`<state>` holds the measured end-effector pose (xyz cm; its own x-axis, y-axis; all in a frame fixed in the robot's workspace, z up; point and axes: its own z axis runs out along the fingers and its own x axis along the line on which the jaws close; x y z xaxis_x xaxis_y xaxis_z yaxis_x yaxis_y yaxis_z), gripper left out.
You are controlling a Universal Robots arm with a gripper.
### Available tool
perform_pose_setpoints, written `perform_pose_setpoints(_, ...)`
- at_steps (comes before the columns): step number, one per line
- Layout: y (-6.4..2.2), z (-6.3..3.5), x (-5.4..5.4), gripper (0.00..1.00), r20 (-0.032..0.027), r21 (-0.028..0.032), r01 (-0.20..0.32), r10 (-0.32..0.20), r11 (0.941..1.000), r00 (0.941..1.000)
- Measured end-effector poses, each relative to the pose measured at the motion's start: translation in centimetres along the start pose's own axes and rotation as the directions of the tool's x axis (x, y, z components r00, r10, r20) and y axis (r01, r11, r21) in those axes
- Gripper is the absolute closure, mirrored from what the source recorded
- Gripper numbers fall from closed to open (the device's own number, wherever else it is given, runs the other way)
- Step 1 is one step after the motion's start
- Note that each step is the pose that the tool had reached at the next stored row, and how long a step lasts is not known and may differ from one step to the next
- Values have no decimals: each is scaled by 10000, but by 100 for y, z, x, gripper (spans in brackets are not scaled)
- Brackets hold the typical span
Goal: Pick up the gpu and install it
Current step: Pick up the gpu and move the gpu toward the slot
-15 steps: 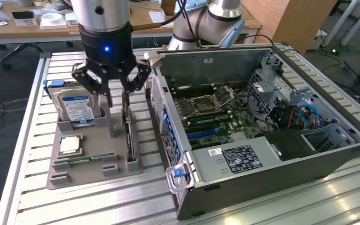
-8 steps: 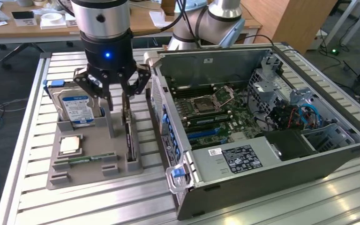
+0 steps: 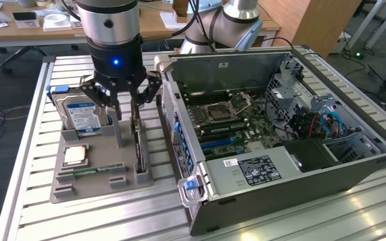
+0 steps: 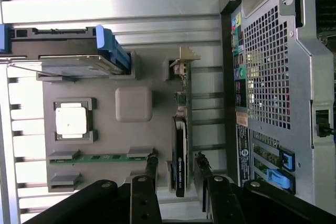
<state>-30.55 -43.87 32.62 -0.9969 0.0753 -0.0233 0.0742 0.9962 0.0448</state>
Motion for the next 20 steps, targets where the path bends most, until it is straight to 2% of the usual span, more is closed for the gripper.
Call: perform_pose_setpoints(20,0,25,-8,58,0,-1,0,0,10000,10000)
